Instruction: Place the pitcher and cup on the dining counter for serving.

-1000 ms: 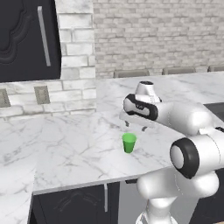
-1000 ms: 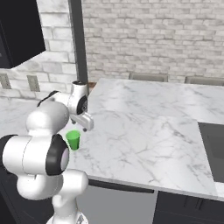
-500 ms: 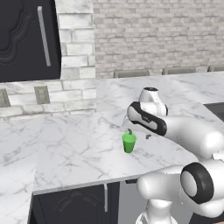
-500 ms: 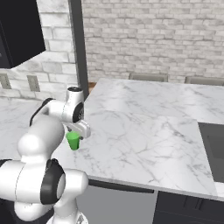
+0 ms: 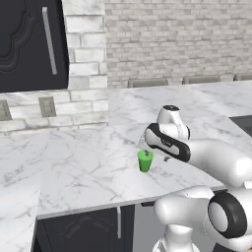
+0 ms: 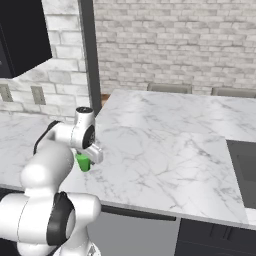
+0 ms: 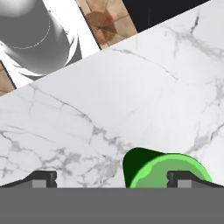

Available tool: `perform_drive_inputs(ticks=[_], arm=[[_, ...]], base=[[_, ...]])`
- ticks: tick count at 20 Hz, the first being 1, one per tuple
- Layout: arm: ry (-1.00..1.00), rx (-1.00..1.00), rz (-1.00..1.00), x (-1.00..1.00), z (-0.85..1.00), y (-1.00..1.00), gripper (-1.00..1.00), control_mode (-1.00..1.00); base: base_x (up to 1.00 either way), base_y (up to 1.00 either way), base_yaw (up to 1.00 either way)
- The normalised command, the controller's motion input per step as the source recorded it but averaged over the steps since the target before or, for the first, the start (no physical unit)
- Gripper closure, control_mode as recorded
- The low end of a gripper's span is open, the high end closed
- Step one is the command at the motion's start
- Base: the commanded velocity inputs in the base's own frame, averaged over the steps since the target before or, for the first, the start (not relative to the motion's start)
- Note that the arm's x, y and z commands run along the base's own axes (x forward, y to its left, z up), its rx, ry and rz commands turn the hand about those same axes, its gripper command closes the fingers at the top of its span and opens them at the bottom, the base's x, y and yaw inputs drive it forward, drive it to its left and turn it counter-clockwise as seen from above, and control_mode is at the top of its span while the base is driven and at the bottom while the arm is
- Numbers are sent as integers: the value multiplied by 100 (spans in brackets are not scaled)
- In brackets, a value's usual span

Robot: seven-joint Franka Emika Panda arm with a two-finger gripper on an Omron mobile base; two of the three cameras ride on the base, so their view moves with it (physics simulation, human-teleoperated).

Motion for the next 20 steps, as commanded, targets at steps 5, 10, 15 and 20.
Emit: perform_drive_inputs(ticks=[5,10,15,20], arm=[[0,0,0,33,-8,0,-100,-100],[0,0,0,10,-9,0,-100,-100],[0,0,0,0,-19,0,-100,-100],[0,0,0,0,-31,0,-100,-100]], base=[[0,0,0],[0,0,0],[0,0,0],[0,0,0]])
